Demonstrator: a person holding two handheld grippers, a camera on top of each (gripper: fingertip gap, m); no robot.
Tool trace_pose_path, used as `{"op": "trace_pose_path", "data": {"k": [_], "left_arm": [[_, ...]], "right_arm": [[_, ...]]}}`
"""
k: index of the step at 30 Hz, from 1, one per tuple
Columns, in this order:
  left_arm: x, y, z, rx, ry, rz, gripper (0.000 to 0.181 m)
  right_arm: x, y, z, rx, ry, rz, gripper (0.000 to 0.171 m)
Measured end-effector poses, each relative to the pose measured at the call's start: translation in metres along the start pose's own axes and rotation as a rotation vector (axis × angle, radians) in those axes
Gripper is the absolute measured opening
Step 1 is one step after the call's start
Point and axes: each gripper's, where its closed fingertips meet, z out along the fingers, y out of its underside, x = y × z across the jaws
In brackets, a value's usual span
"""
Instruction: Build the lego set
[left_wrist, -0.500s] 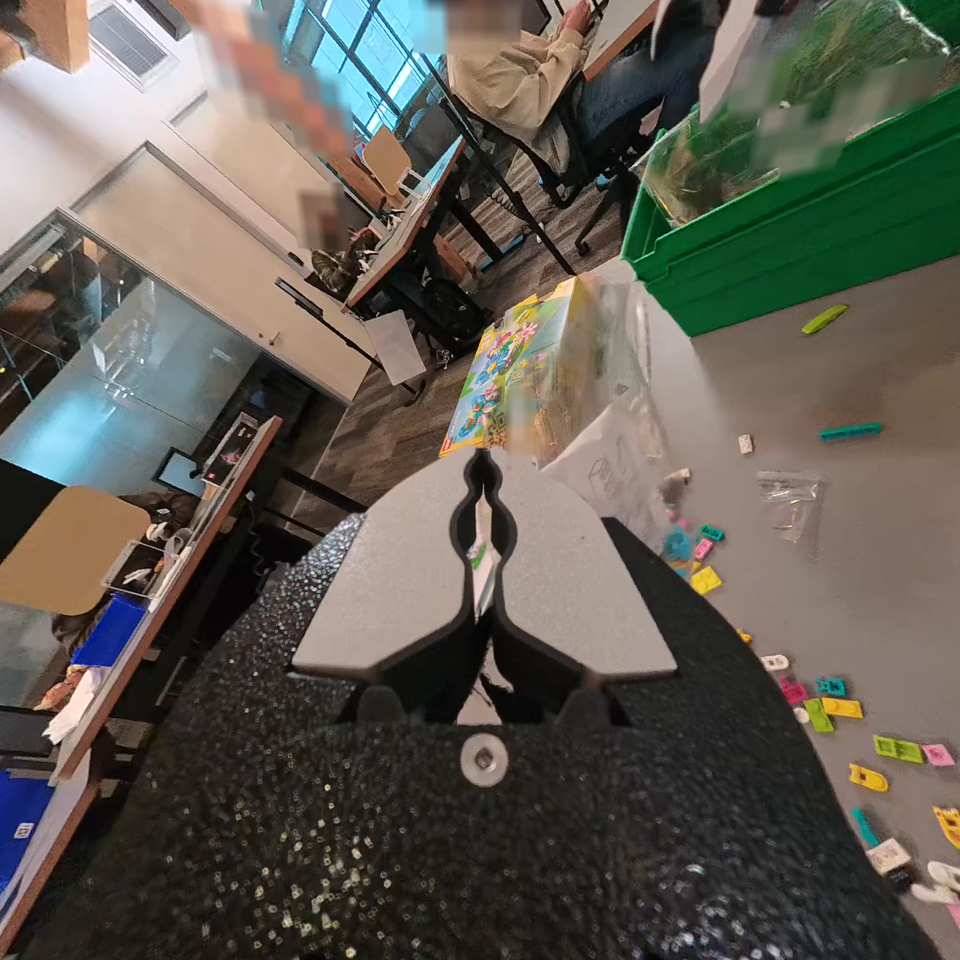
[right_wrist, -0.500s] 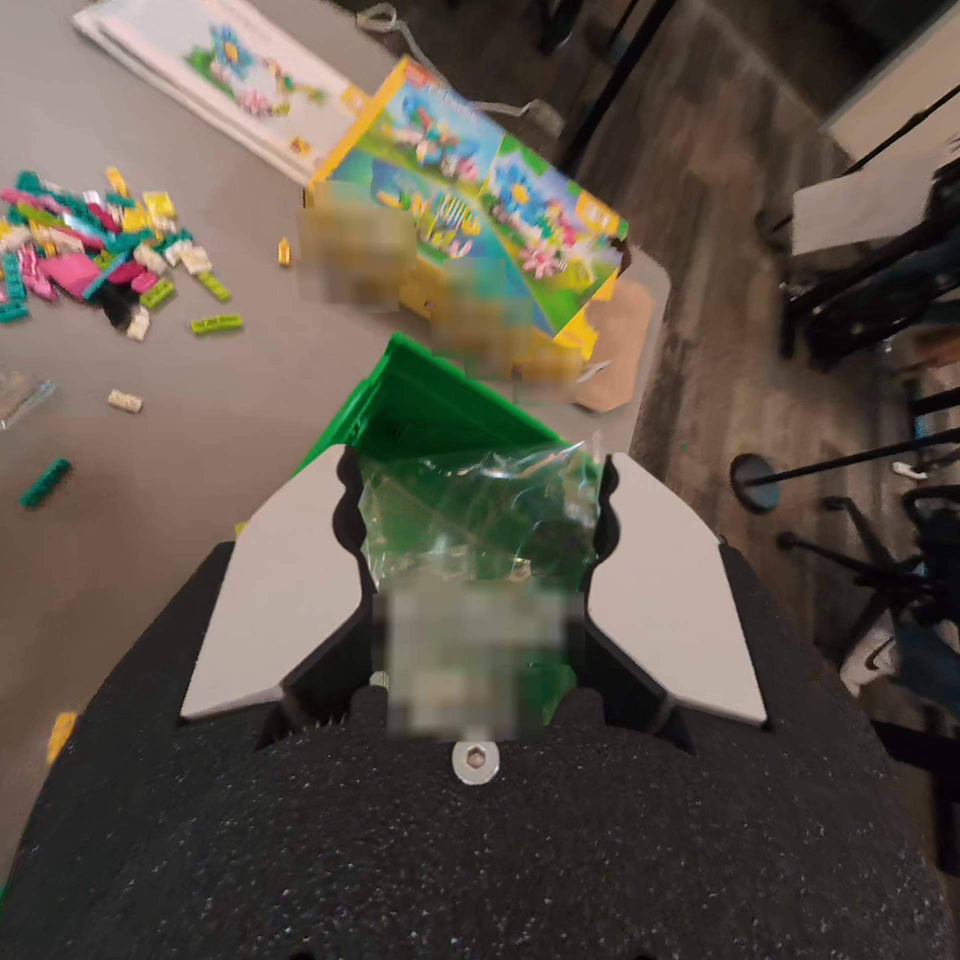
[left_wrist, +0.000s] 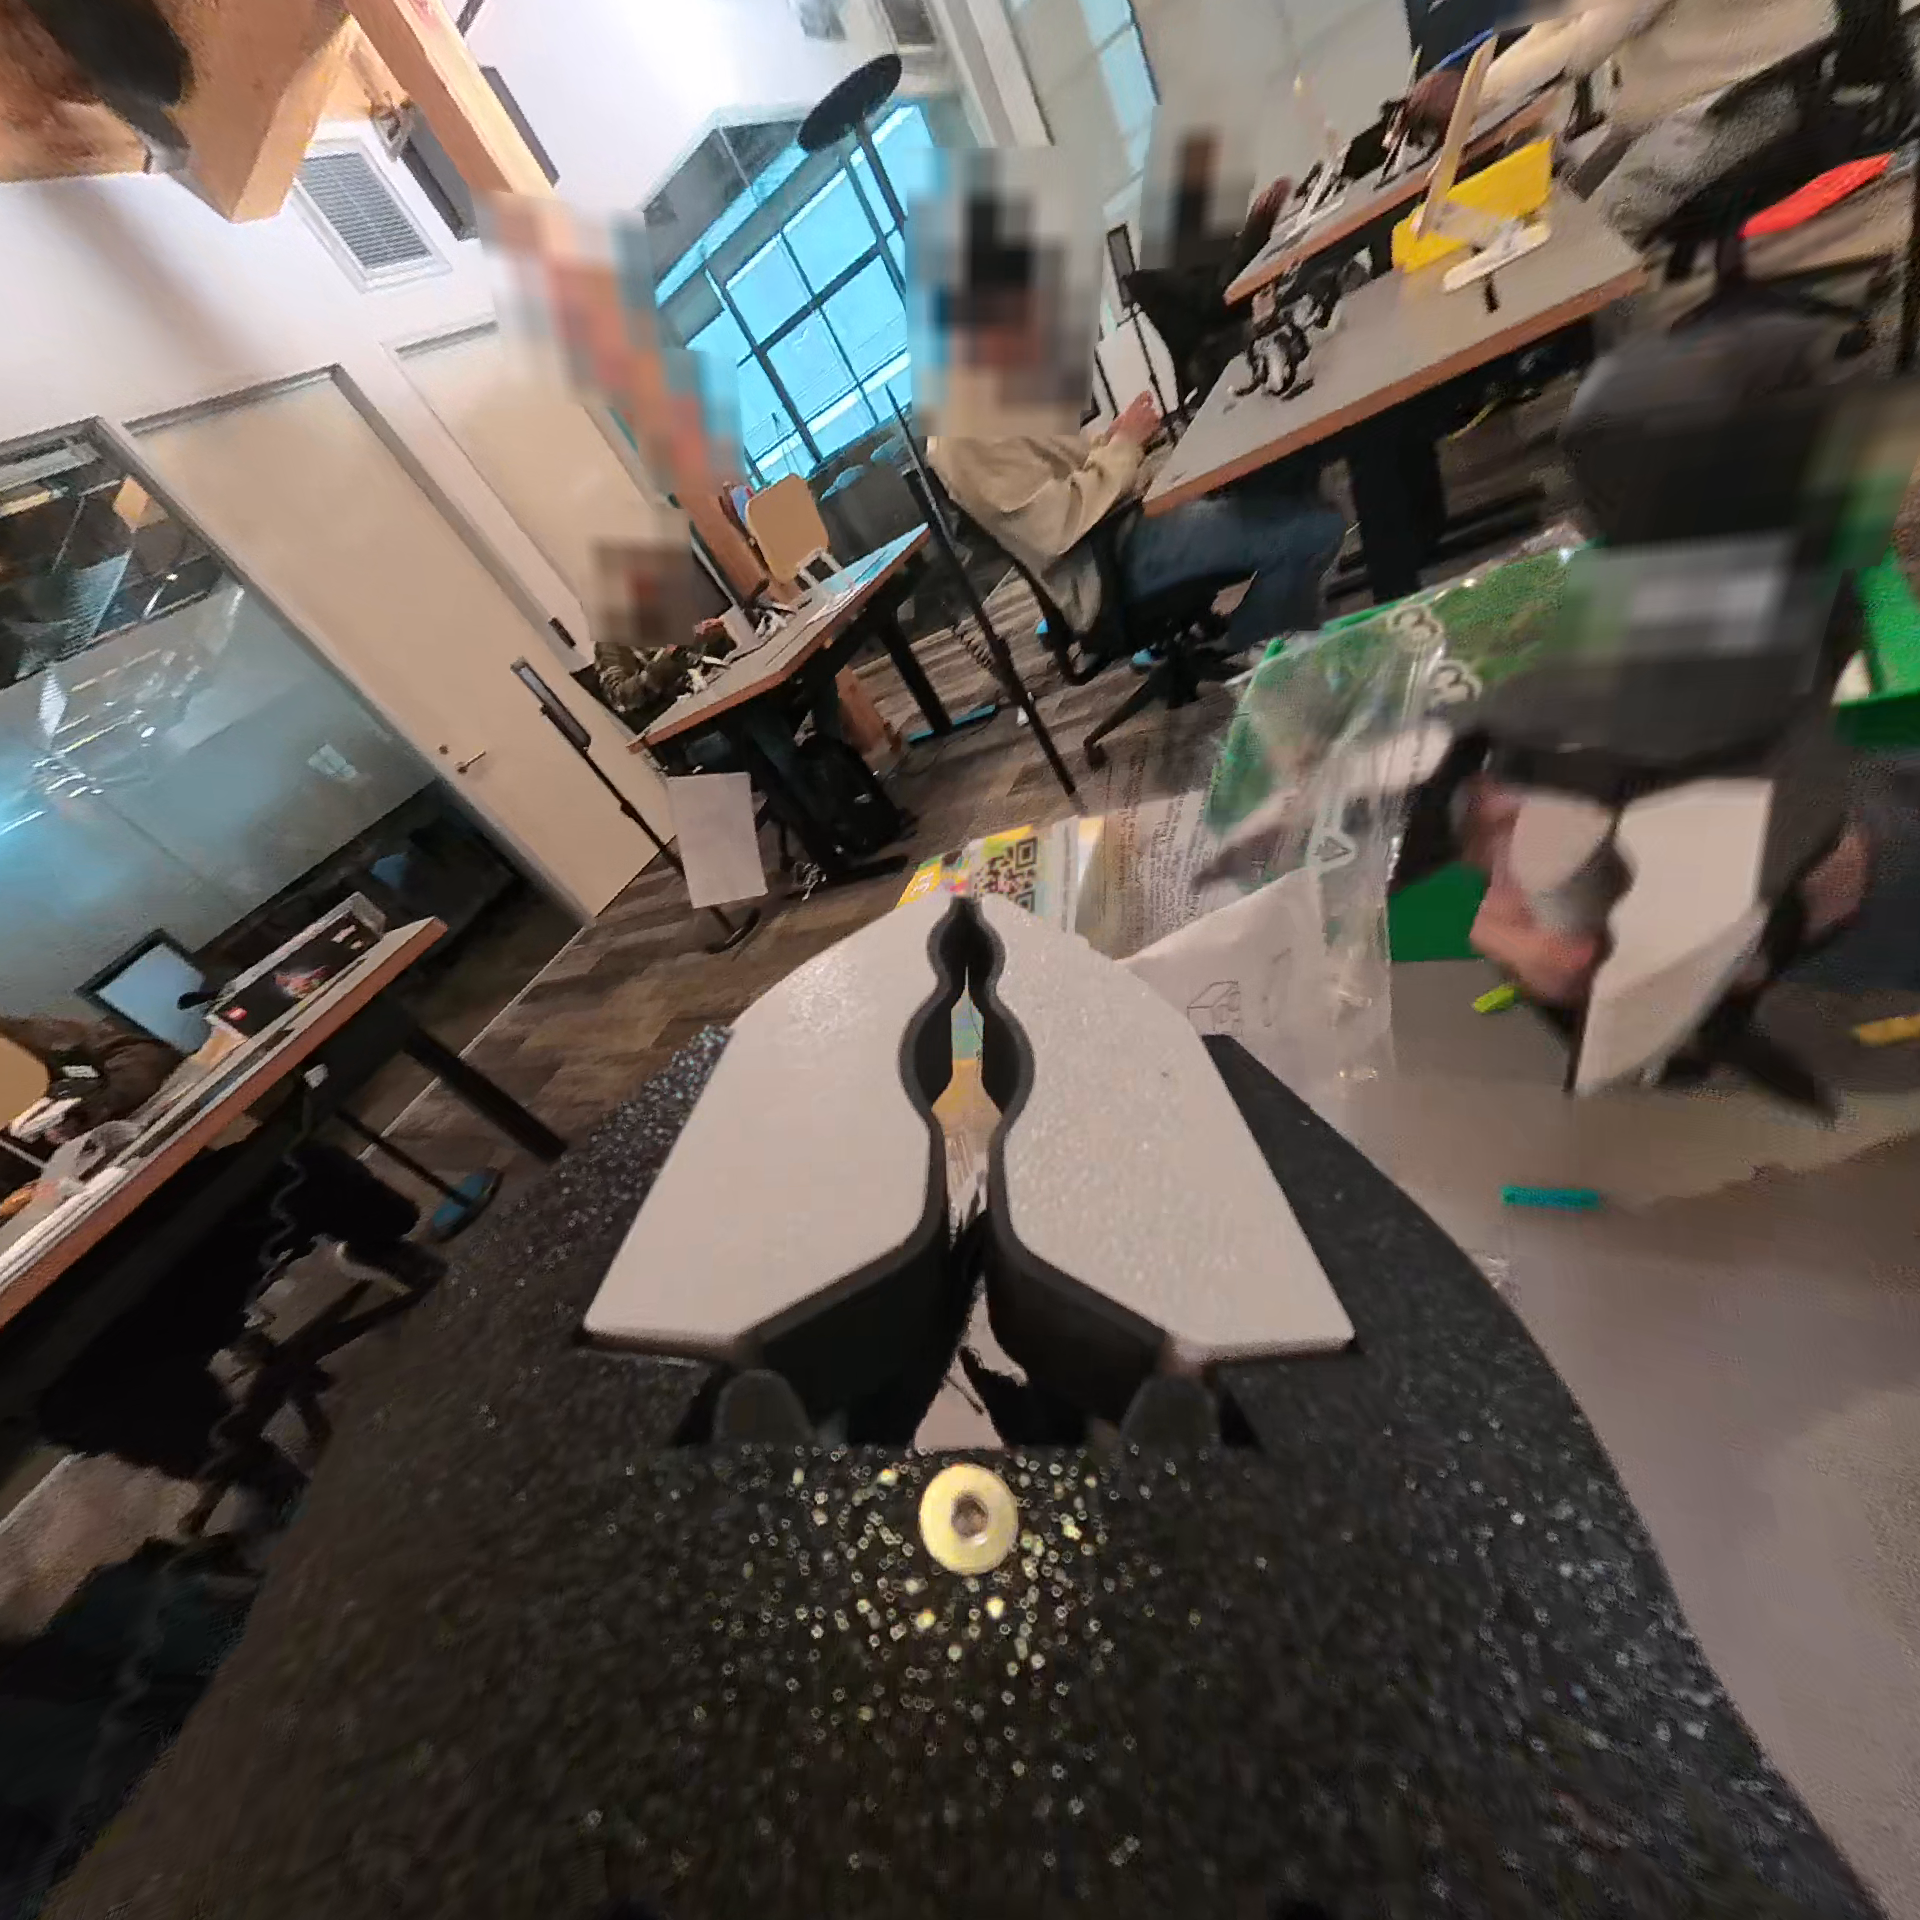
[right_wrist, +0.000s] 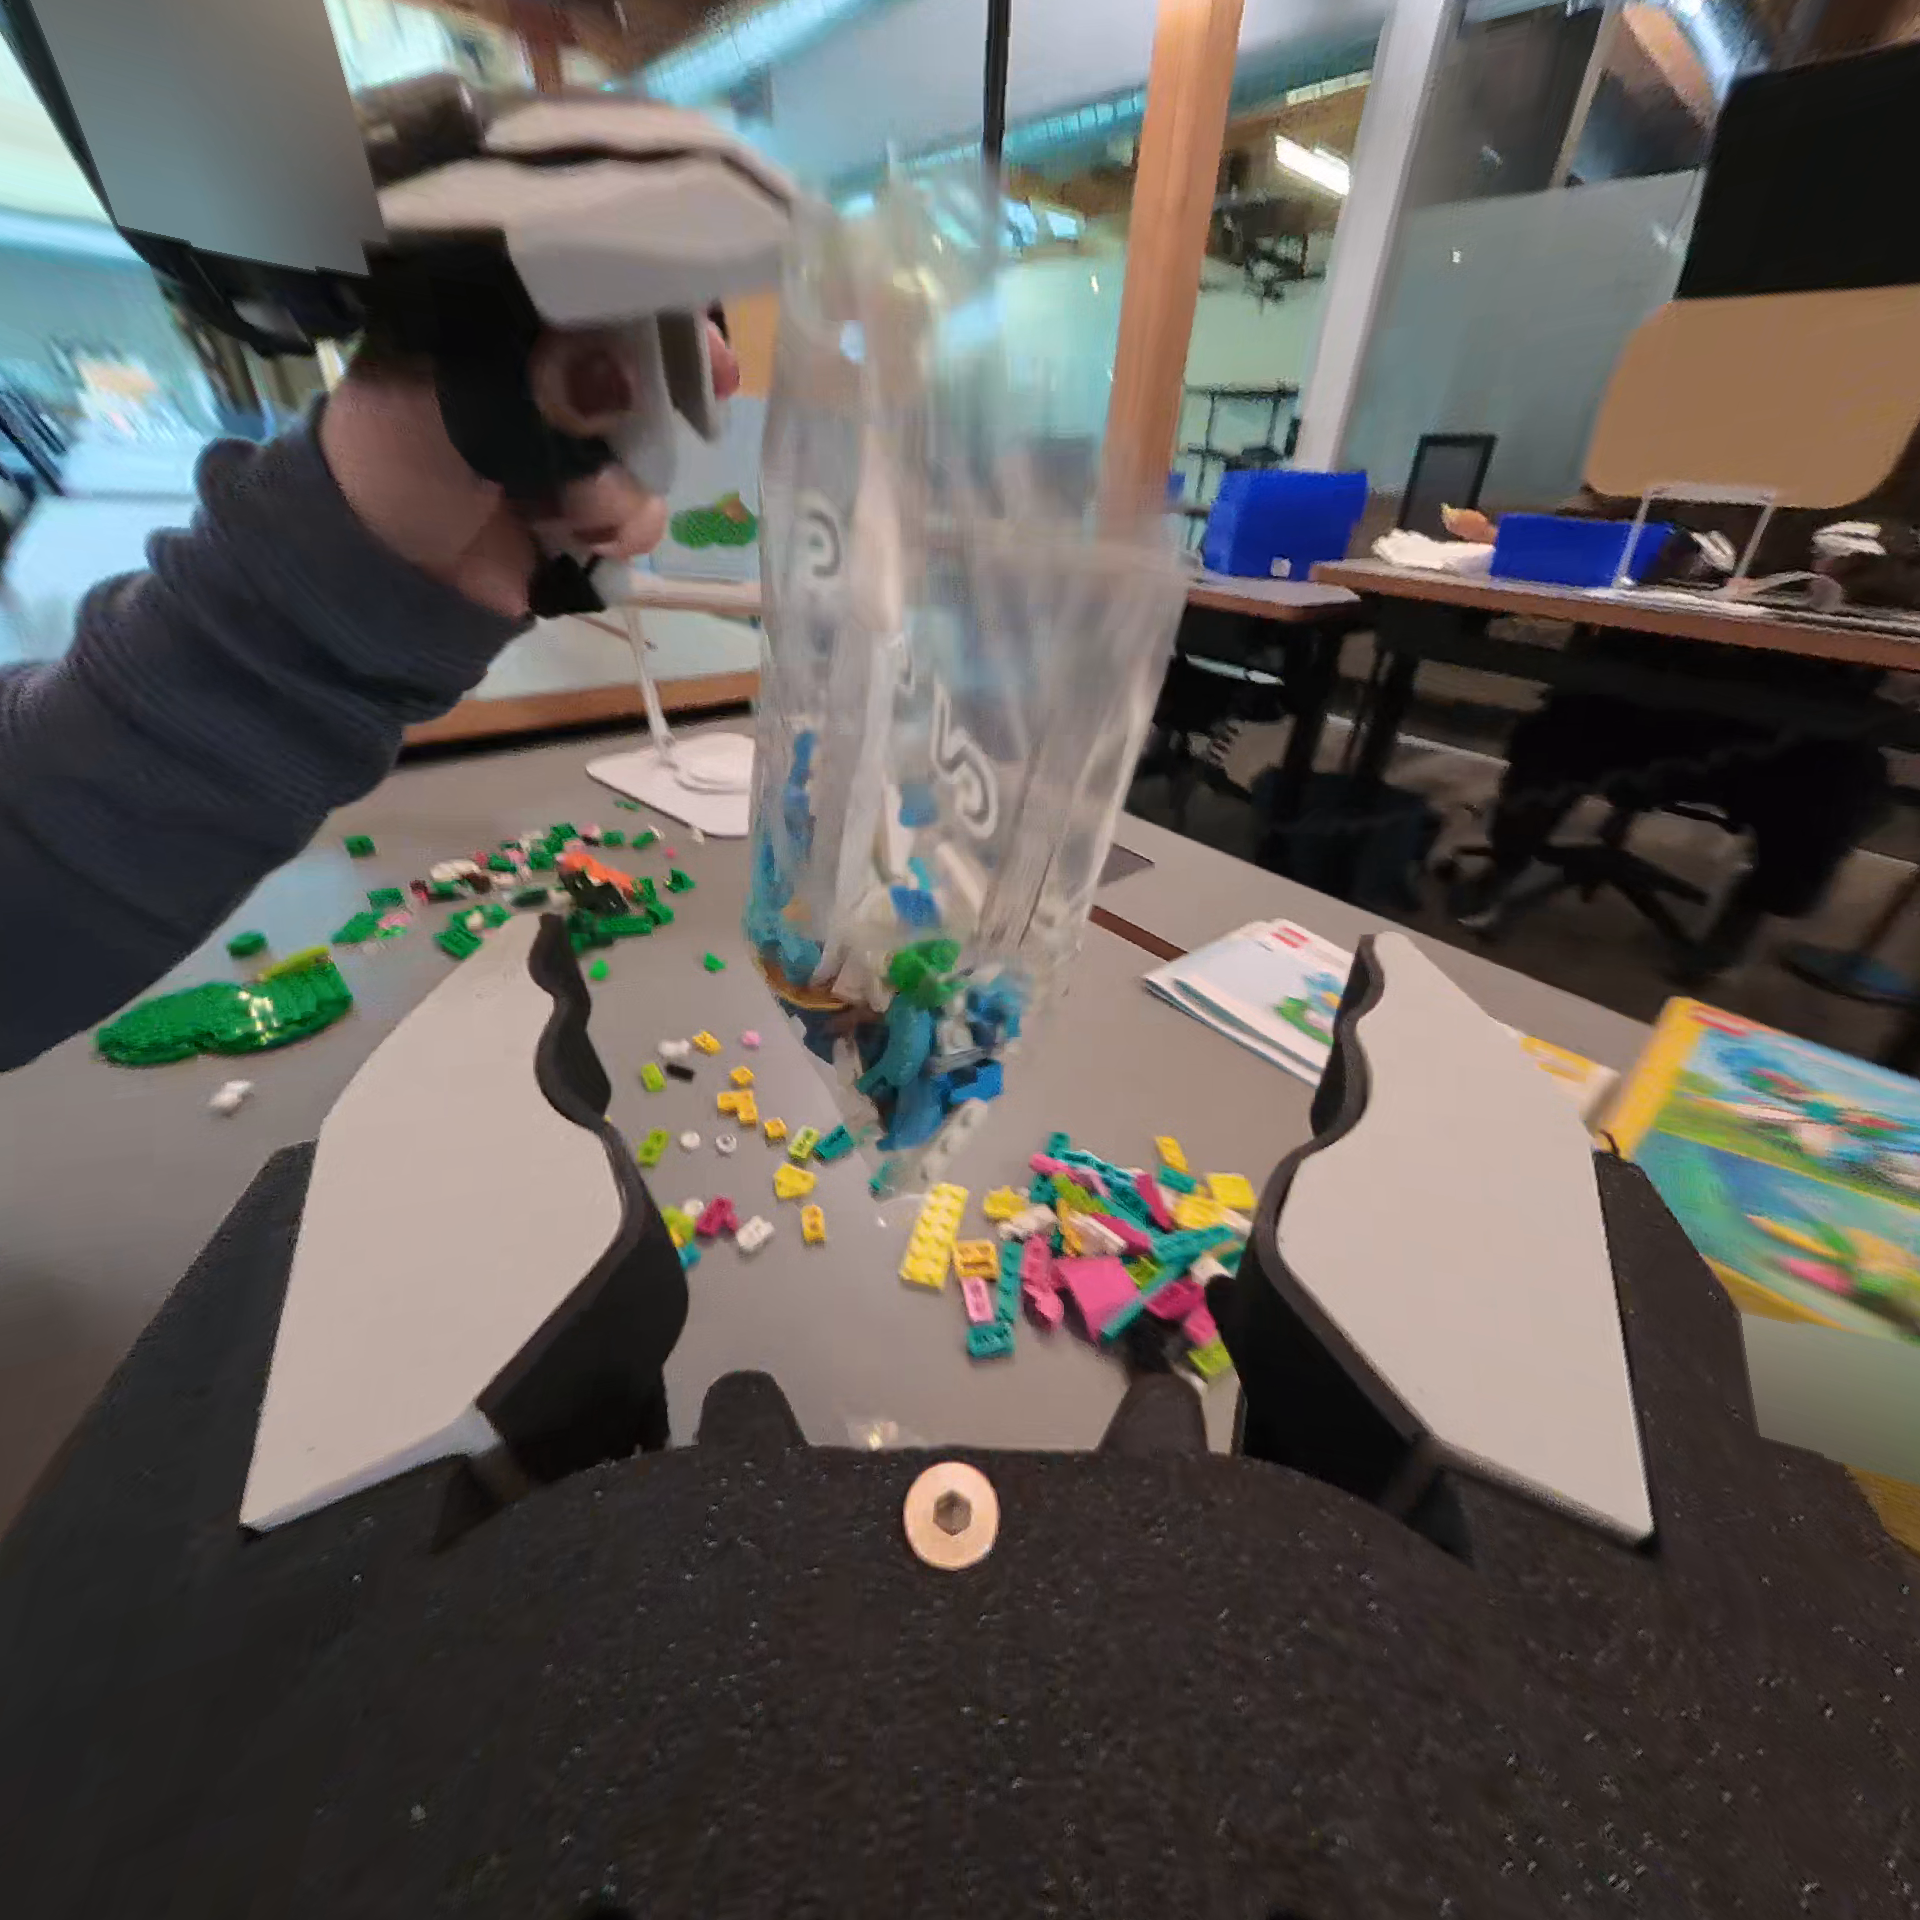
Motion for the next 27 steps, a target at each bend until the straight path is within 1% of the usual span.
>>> {"op": "trace_pose_path", "data": {"k": [1,3,5,7,9,11,12,15,19,23,27], "left_arm": [[0.001,-0.003,0.001,0.007,0.006,-0.01,0.0],[0.006,-0.009,0.001,0.023,0.028,-0.024,0.0],[0.009,-0.013,0.001,0.035,0.044,-0.037,0.0],[0.012,-0.014,-0.001,0.043,0.056,-0.05,0.0],[0.012,-0.014,-0.004,0.046,0.064,-0.068,0.0],[0.011,-0.013,-0.011,0.062,0.068,-0.094,0.0],[0.011,-0.012,-0.015,0.069,0.077,-0.111,0.0],[0.01,-0.004,-0.026,0.092,0.083,-0.137,0.0],[0.011,0.021,-0.036,0.092,0.07,-0.184,0.0],[0.013,0.062,-0.039,-0.012,0.017,-0.278,0.0],[0.02,0.087,-0.044,-0.09,-0.018,-0.272,0.008]], "right_arm": [[-0.004,0.008,0.007,0.047,-0.021,0.021,0.132],[-0.018,0.015,0.018,0.142,-0.105,0.062,0.121],[-0.029,0.018,0.026,0.197,-0.166,0.085,0.108],[-0.033,0.017,0.031,0.225,-0.176,0.078,0.088],[-0.033,0.011,0.031,0.244,-0.181,0.071,0.063],[-0.035,0.01,0.031,0.212,-0.202,0.054,0.044],[-0.035,0.01,0.03,0.185,-0.206,0.04,0.038],[-0.032,0.009,0.026,0.095,-0.219,-0.014,0.029],[-0.024,0.013,0.021,-0.085,-0.227,-0.109,0.026],[-0.01,0.027,0.016,-0.281,-0.208,-0.219,0.023],[0.004,0.035,0.01,-0.391,-0.191,-0.275,0.022]]}}
